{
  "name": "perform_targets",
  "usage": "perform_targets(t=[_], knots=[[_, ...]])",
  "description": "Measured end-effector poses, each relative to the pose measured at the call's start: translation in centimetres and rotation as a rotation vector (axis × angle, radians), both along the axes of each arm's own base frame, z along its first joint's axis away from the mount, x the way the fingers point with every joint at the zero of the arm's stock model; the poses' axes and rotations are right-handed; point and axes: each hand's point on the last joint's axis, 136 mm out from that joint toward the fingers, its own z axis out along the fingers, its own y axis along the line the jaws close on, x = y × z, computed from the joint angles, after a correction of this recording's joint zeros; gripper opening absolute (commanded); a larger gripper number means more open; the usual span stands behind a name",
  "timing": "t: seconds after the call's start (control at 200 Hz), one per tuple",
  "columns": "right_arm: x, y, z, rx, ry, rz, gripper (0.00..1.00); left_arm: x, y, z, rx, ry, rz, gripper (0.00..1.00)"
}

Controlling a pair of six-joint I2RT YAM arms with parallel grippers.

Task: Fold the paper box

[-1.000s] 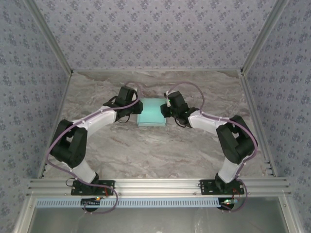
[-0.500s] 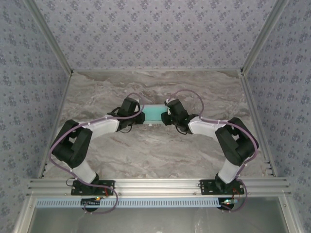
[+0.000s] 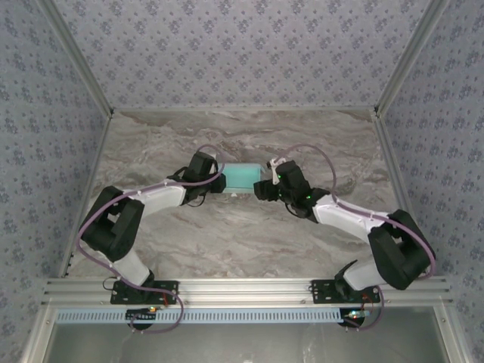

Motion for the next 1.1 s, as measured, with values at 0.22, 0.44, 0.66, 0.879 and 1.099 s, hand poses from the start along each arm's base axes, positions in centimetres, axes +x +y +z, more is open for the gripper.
perform_targets(t=[0.22, 0.44, 0.66, 0.879, 1.099], knots=[[1.8, -3.3, 3.1, 0.211, 0.058, -0.135, 0.74, -0.5, 0.3, 0.6, -0.013, -0.007, 0.01, 0.55], [4.8, -2.3, 10.2, 0.338, 0.029, -0.177, 0.78, -1.6, 0.6, 4.1, -0.083, -0.066, 0.014, 0.63], [9.3, -0.6, 10.2, 0.273, 0.047, -0.176, 0.78, -3.1, 2.6, 8.5, -0.103, -0.151, 0.046, 0.72], [10.9, 0.5, 3.3, 0.069, 0.166, -0.131, 0.77, -2.0, 4.8, 12.5, -0.084, -0.24, 0.115, 0.85], [10.0, 1.4, -1.4, -0.087, 0.23, -0.06, 0.74, 3.6, 5.4, 10.4, -0.046, -0.17, 0.162, 0.79]])
